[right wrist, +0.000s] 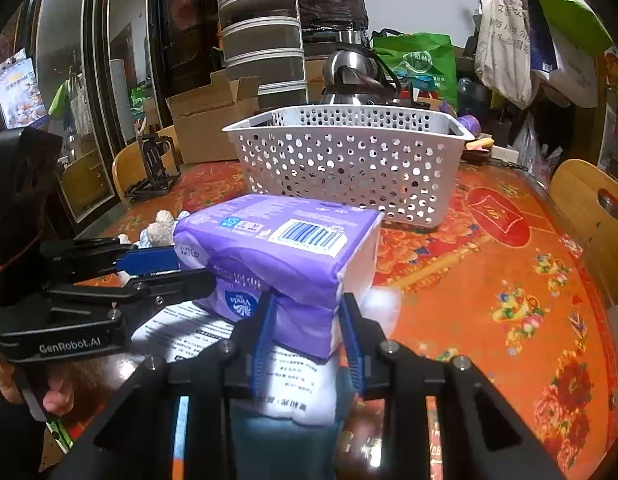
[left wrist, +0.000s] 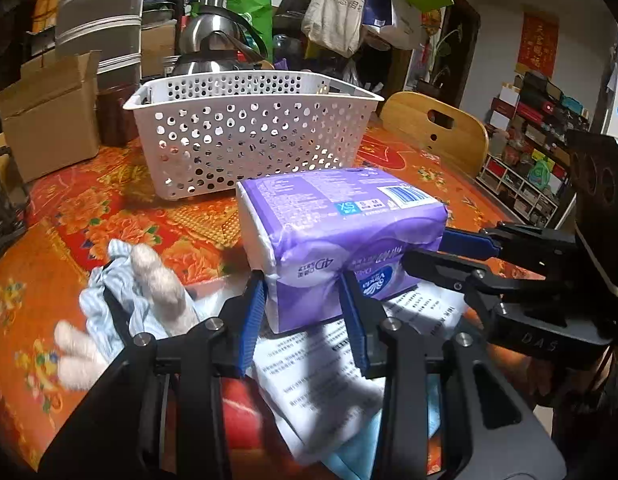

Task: Organize soft objects
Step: 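Carry the purple tissue pack into the white basket and release it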

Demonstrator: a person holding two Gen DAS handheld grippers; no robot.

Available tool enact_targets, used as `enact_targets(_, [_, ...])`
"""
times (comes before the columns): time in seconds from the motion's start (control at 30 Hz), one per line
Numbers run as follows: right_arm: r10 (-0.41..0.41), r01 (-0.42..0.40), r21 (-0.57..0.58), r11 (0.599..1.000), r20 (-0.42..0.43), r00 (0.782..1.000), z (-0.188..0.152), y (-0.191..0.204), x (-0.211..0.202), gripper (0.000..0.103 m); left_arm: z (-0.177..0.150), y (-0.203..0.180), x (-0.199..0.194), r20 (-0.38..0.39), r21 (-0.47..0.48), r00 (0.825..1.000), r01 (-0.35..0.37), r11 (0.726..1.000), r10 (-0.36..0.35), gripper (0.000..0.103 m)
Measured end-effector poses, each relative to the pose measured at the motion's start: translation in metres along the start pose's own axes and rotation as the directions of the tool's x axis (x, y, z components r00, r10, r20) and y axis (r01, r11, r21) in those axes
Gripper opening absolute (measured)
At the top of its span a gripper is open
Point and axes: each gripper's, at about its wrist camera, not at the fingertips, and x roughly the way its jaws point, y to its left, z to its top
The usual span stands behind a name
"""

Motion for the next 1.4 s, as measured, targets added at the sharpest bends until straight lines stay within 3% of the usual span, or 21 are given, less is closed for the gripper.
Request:
enact_targets(0.5, [-0.024,0.028,-0.037,0.999,0.088,0.996,0.020,0.026,-0.037,0.031,0.014,-0.009,-0.059,0.080,-0.027,0.996,-0.043,0.999,0.045,0.035])
enact_targets(0.67, [-0.041,0.050,-0.059,0.997,0.143,0.989,0.053,0.029,-0.057,0.031,0.047,-0.017,-0.082,0.127,-0.015,0.990,-0.062,0.998,0.063,0.035])
enact_targets(0.83, [-0.053,0.070,-0.091,0.993,0.177,0.983,0.110,0.021,-0.060,0.031,0.105,-0.014,-0.091,0.143,-0.010,0.986,-0.084,0.996,0.084,0.035])
enact_targets(1.07, [-0.039,0.046,-0.042,0.998,0.154,0.987,0.172,-0.014,-0.027,0.031,0.186,0.002,-0.059,0.132,0.000,0.987,-0.096,0.995,0.096,0.035])
enact_targets(1.4, [-0.024,0.024,0.007,1.000,0.111,0.994,0.213,-0.058,0.031,0.031,0.250,0.024,0.014,0.076,-0.010,0.990,-0.119,0.993,0.119,0.035])
